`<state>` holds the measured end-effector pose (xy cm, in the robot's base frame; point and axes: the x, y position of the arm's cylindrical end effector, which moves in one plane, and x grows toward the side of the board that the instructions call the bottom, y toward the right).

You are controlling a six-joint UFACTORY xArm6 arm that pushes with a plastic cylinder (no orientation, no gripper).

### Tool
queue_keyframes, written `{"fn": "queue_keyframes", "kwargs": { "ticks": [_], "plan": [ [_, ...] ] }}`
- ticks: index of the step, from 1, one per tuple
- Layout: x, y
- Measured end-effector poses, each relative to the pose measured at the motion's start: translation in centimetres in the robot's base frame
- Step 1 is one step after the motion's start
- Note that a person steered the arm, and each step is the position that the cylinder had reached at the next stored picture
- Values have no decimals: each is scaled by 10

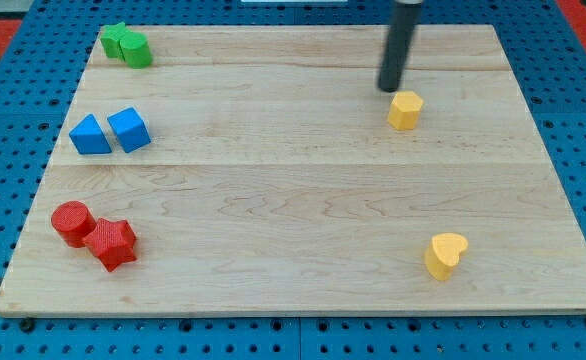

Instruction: Slide the yellow hexagon towards the yellow heart

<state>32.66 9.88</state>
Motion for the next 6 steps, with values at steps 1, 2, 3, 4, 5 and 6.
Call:
{"fn": "queue_keyframes", "kwargs": {
  "ticks": [1, 2, 3, 4, 5, 6],
  "plan": [
    [67, 65],
    [25, 60],
    [38, 159],
    [79, 136],
    [94, 77],
    [117, 83]
  ]
}}
